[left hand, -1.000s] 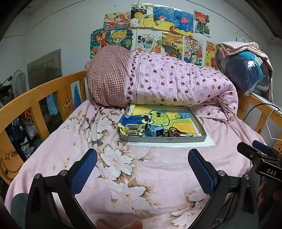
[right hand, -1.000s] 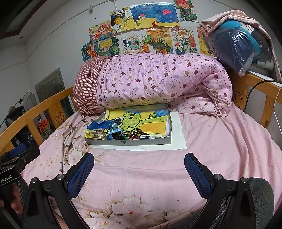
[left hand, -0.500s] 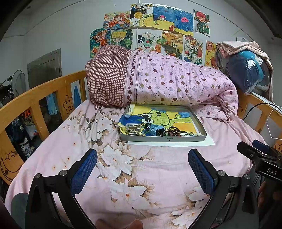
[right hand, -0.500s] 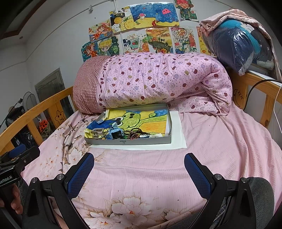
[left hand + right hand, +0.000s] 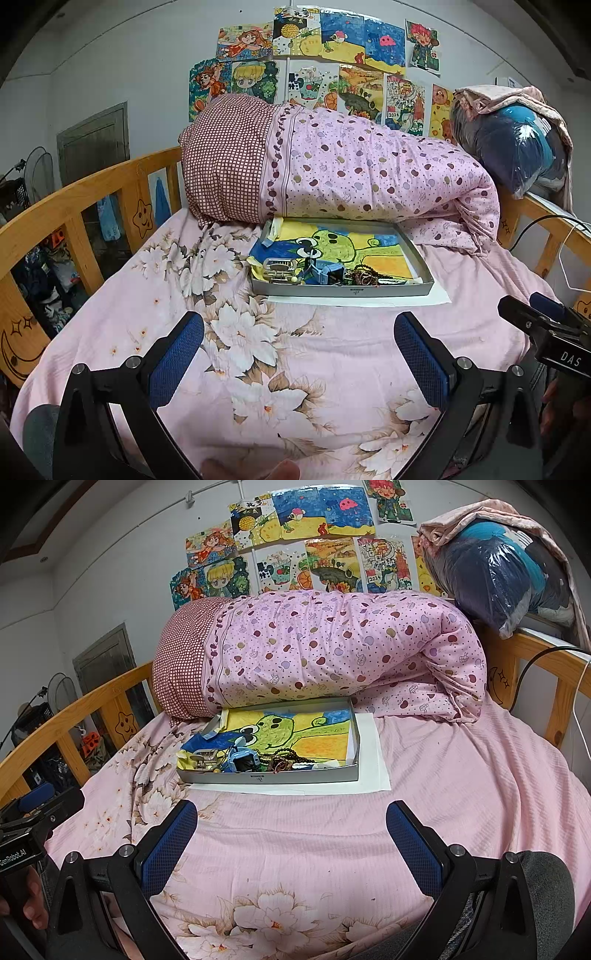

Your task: Organize jewelry

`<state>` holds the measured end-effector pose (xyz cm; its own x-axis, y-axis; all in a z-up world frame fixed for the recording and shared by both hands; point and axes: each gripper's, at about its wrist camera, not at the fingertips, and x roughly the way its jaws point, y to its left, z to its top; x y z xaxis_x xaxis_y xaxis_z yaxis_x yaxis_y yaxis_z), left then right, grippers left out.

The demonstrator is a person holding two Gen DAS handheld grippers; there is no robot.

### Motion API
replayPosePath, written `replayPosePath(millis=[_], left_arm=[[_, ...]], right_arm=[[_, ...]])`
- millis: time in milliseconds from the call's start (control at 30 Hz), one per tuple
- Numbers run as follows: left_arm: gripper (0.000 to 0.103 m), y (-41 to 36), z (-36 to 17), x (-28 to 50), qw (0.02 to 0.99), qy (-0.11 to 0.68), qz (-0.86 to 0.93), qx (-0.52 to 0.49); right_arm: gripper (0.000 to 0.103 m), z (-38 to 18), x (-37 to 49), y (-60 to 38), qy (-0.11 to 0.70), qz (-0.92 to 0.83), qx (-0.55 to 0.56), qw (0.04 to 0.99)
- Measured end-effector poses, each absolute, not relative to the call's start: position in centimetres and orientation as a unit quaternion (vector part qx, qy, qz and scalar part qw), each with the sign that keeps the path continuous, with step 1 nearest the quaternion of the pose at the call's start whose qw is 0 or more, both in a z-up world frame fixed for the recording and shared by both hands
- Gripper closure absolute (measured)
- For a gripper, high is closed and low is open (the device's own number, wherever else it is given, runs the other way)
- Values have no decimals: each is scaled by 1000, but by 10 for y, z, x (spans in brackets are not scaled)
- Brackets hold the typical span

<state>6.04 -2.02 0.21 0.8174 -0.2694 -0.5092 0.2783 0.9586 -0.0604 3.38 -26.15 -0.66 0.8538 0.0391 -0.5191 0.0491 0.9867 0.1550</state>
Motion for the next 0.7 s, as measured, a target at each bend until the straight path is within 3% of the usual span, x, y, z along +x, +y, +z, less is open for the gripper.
replayPosePath(millis=[700], left_arm=[[2, -20, 3, 61, 953, 266, -145, 9]], right_arm=[[0, -8, 34, -262, 271, -2, 82, 959]])
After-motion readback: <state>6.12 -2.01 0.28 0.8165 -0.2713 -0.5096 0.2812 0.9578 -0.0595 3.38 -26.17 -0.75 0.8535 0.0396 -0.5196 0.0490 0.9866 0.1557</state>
